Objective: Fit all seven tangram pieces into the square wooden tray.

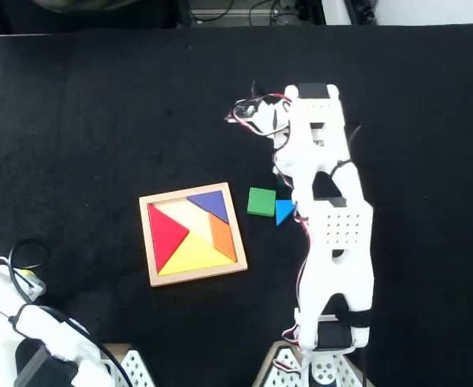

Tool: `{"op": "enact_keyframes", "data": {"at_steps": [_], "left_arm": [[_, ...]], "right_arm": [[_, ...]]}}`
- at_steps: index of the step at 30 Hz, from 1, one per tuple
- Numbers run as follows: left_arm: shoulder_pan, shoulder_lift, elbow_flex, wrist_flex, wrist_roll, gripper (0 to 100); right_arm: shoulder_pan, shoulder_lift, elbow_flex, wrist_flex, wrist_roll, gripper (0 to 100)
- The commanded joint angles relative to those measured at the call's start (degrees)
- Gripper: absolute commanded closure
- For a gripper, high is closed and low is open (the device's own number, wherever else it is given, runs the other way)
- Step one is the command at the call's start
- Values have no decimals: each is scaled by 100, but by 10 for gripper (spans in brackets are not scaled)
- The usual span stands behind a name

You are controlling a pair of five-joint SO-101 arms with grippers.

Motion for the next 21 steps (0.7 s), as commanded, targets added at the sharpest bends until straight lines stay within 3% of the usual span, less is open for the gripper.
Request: {"op": "enact_keyframes", "data": {"at_steps": [1, 6, 9, 16, 21], "left_arm": [[66, -114, -40, -53, -26, 805], [66, -114, -40, -53, -26, 805], [66, -114, -40, -53, -26, 805], [66, -114, -40, -53, -26, 805], [66, -114, -40, -53, -26, 805]], "right_arm": [[105, 101, 295, 105, -26, 900], [123, 110, 303, -26, -26, 909], [123, 110, 277, -185, -26, 988], [88, 75, 84, -352, -62, 988], [88, 75, -848, -88, -853, 988]]}}
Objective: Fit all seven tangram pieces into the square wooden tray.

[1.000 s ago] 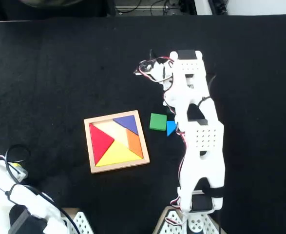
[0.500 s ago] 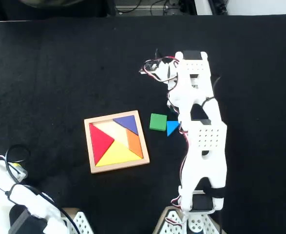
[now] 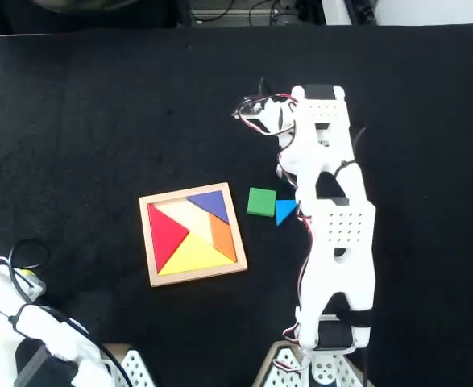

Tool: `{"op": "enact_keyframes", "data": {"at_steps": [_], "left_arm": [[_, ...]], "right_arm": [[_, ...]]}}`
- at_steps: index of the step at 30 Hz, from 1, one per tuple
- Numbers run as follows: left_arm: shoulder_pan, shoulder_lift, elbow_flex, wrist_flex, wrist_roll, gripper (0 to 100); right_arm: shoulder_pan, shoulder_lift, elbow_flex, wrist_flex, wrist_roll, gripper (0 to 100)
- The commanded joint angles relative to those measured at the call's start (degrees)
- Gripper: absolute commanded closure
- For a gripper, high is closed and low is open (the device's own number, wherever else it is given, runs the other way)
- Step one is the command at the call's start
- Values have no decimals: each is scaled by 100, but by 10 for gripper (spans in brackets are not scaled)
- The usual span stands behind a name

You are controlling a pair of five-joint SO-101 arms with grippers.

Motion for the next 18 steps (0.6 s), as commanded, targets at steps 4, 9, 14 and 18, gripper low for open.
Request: {"op": "enact_keyframes", "data": {"at_steps": [4, 9, 14, 18], "left_arm": [[66, -114, -40, -53, -26, 805], [66, -114, -40, -53, -26, 805], [66, -114, -40, -53, -18, 805], [66, -114, -40, -53, -18, 805]], "right_arm": [[-35, -31, -1798, 818, -1266, 988], [-53, -242, -2132, 818, -2409, 988], [-448, -1024, -1182, 826, -3719, 988], [-1169, -2018, 40, 818, -4888, 988]]}}
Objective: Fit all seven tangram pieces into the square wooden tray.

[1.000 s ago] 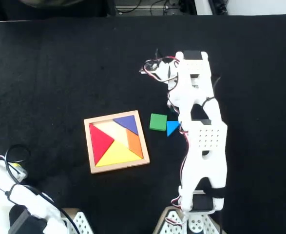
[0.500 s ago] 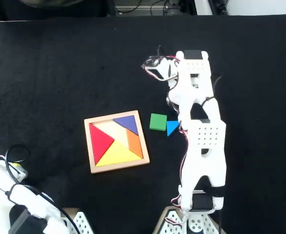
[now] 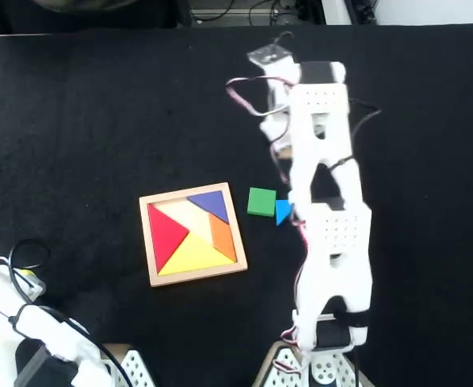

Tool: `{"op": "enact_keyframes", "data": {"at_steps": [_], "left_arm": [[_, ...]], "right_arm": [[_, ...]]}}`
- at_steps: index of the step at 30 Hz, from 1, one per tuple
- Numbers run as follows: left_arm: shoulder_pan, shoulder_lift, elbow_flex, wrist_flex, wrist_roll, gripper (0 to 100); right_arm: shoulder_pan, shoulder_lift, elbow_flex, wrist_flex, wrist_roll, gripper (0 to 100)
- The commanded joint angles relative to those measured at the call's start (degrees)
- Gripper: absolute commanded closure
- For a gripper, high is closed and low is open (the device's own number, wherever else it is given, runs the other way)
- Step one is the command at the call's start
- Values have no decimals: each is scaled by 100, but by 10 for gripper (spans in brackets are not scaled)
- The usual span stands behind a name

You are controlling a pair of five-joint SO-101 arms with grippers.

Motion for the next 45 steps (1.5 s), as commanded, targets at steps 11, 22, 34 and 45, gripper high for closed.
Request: {"op": "enact_keyframes", "data": {"at_steps": [11, 22, 34, 45], "left_arm": [[66, -114, -40, -53, -9, 805], [66, -114, -40, -53, -9, 805], [66, -114, -40, -53, 0, 805], [66, -114, -40, -53, 0, 805]], "right_arm": [[-2347, -3020, 3371, -255, -3385, 987], [-2936, -3029, 5218, -1943, -3429, 987], [-2541, -3046, 6211, -3604, -4870, 987], [-3007, -3081, 6352, -3701, -4888, 987]]}}
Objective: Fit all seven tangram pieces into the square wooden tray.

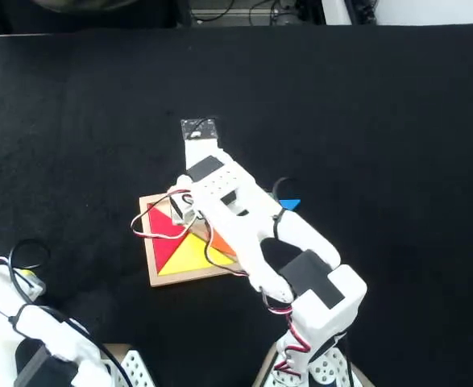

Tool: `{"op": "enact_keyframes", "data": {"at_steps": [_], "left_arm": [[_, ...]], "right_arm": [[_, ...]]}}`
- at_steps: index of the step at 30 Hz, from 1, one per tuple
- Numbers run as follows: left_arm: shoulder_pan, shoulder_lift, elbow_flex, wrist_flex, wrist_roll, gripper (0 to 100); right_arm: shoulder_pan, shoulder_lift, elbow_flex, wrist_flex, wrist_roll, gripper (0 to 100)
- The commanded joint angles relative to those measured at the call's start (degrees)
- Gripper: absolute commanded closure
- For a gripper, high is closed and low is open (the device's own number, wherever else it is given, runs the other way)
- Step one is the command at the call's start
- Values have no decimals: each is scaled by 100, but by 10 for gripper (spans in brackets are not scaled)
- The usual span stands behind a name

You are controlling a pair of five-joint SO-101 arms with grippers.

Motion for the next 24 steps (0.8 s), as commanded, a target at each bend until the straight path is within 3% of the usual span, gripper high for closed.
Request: {"op": "enact_keyframes", "data": {"at_steps": [1, 11, 17, 24], "left_arm": [[66, -114, -40, -53, 0, 805], [75, -114, -40, -53, 0, 805], [75, -114, -40, -53, 0, 805], [75, -114, -40, -53, 0, 805]], "right_arm": [[-114, -154, 22, -26, -79, 987], [-352, -848, 40, -35, -44, 987], [-387, -532, -40, -79, -35, 987], [114, 75, -505, -18, -35, 987]]}}
